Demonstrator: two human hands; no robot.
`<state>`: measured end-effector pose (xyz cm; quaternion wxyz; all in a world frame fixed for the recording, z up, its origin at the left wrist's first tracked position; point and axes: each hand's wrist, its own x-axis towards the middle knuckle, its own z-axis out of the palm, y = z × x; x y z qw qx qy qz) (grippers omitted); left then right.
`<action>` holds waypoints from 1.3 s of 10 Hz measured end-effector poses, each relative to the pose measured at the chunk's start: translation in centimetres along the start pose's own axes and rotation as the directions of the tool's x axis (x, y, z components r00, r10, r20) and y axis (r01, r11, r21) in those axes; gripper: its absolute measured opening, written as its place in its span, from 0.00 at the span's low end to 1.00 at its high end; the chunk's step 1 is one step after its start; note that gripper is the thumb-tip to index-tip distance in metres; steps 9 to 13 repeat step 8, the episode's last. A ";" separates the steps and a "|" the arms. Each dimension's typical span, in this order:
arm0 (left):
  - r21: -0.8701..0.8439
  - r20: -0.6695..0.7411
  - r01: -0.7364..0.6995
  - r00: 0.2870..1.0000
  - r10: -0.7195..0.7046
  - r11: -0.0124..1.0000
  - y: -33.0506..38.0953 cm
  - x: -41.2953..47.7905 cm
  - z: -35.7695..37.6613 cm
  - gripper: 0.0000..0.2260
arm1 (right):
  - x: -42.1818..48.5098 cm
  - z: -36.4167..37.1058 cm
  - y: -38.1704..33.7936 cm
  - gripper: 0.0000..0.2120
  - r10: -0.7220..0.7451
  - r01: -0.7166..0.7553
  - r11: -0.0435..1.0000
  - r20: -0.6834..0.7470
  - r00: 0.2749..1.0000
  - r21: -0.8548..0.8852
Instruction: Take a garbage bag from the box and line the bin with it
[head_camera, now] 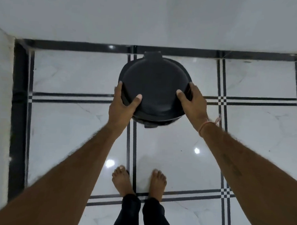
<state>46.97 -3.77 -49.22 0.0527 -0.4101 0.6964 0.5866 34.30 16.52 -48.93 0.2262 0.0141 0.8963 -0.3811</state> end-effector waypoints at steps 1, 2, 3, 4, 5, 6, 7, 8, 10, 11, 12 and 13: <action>0.089 -0.050 -0.064 0.996 0.069 0.994 -5.0 0.8 3.0 0.44 | 0.3 3.0 4.3 0.40 -0.021 0.023 0.996 0.025 0.999 -0.089; 0.104 -0.089 -0.107 0.989 0.116 0.989 -7.7 1.9 4.2 0.46 | 0.3 5.0 6.0 0.44 -0.036 0.036 0.999 0.001 0.999 -0.040; 0.060 -0.123 -0.124 0.984 0.131 0.990 -8.6 2.2 4.5 0.46 | 0.0 5.9 6.6 0.47 -0.023 0.028 0.998 -0.078 0.997 0.056; 0.065 -0.120 -0.133 0.983 0.140 0.989 -8.5 1.5 3.9 0.45 | -1.4 6.1 6.5 0.45 0.005 0.001 0.997 -0.089 0.996 0.071; 0.093 -0.076 -0.120 0.989 0.128 0.988 -8.5 1.2 3.6 0.44 | -1.7 5.8 6.3 0.45 0.007 -0.005 0.999 -0.050 0.999 0.043; 0.161 -0.070 -0.073 0.994 0.086 0.984 -7.5 0.6 3.3 0.44 | -1.5 4.7 6.1 0.46 0.046 -0.046 0.999 0.012 0.999 -0.025; 0.237 -0.112 -0.142 0.979 0.173 0.961 -4.9 -1.4 1.9 0.39 | -2.9 2.5 4.2 0.41 -0.051 0.050 0.996 -0.009 0.999 -0.080; 0.310 -0.117 -0.242 0.950 0.289 0.919 -1.8 -4.4 -0.1 0.36 | -5.3 -0.2 1.9 0.33 -0.200 0.196 0.975 -0.035 0.979 -0.105; 0.310 -0.117 -0.242 0.950 0.289 0.919 -1.8 -4.4 -0.1 0.36 | -5.3 -0.2 1.9 0.33 -0.200 0.196 0.975 -0.035 0.979 -0.105; 0.310 -0.117 -0.242 0.950 0.289 0.919 -1.8 -4.4 -0.1 0.36 | -5.3 -0.2 1.9 0.33 -0.200 0.196 0.975 -0.035 0.979 -0.105; 0.310 -0.117 -0.242 0.950 0.289 0.919 -1.8 -4.4 -0.1 0.36 | -5.3 -0.2 1.9 0.33 -0.200 0.196 0.975 -0.035 0.979 -0.105; 0.310 -0.117 -0.242 0.950 0.289 0.919 -1.8 -4.4 -0.1 0.36 | -5.3 -0.2 1.9 0.33 -0.200 0.196 0.975 -0.035 0.979 -0.105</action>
